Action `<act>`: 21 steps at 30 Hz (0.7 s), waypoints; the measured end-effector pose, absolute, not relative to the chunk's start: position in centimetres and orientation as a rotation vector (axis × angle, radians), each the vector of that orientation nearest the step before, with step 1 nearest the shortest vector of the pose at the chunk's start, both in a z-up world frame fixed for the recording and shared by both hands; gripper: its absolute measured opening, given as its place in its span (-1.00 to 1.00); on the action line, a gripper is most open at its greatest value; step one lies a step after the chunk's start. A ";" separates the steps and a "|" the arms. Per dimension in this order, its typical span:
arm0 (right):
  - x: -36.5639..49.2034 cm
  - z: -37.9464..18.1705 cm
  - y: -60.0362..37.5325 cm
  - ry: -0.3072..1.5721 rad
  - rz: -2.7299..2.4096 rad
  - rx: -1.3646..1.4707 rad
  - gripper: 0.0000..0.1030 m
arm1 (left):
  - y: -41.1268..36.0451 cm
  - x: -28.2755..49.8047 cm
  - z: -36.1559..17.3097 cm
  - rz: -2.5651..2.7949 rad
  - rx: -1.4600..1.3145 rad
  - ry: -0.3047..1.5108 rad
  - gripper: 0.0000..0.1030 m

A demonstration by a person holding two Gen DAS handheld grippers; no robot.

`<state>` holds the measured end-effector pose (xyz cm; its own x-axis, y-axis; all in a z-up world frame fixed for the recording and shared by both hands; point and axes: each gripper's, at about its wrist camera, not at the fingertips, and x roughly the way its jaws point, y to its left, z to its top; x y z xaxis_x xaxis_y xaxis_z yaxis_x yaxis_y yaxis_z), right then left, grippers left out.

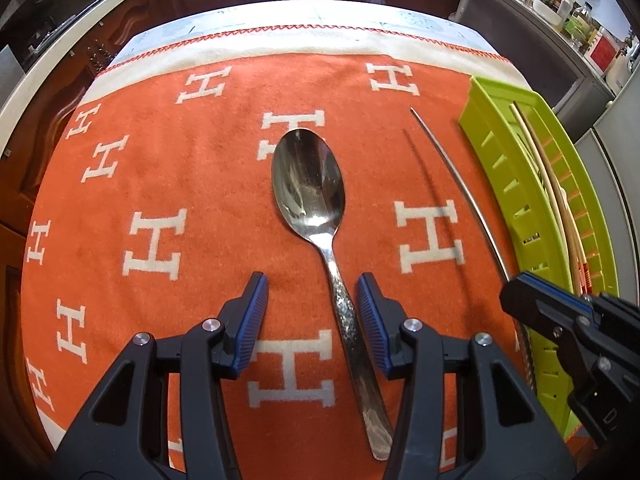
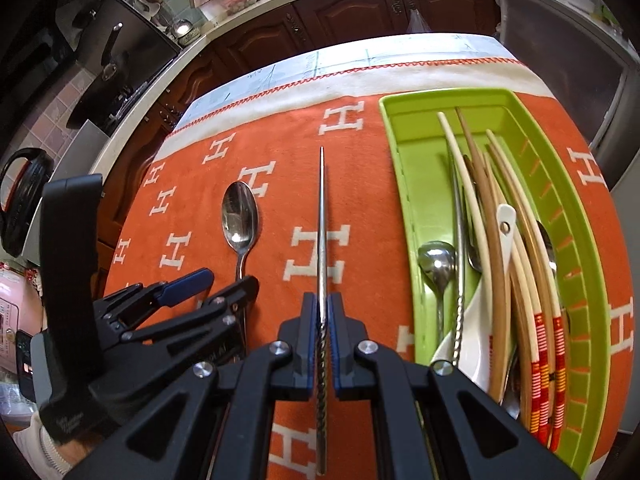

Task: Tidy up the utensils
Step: 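Close the left tool on the steel spoon's handle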

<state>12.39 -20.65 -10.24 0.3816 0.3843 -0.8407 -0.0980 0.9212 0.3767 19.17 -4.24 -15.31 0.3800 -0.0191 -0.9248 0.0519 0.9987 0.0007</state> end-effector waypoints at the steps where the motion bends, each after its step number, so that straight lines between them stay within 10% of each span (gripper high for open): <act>1: 12.4 -10.3 -20.8 1.142 0.313 0.292 -0.90 | -4.2 19.3 -15.3 -0.044 0.033 1.178 -0.16; 5: 12.3 -10.5 -21.3 1.141 0.321 0.317 -0.90 | -4.3 19.5 -15.3 -0.036 0.042 1.164 -0.23; 9: 12.2 -10.7 -21.5 1.141 0.325 0.327 -0.90 | -4.3 20.1 -15.3 -0.033 0.046 1.159 -0.83; 21: 11.9 -10.6 -22.2 1.132 0.333 0.367 -0.90 | -3.0 18.9 -14.8 -0.067 -0.033 1.173 -0.93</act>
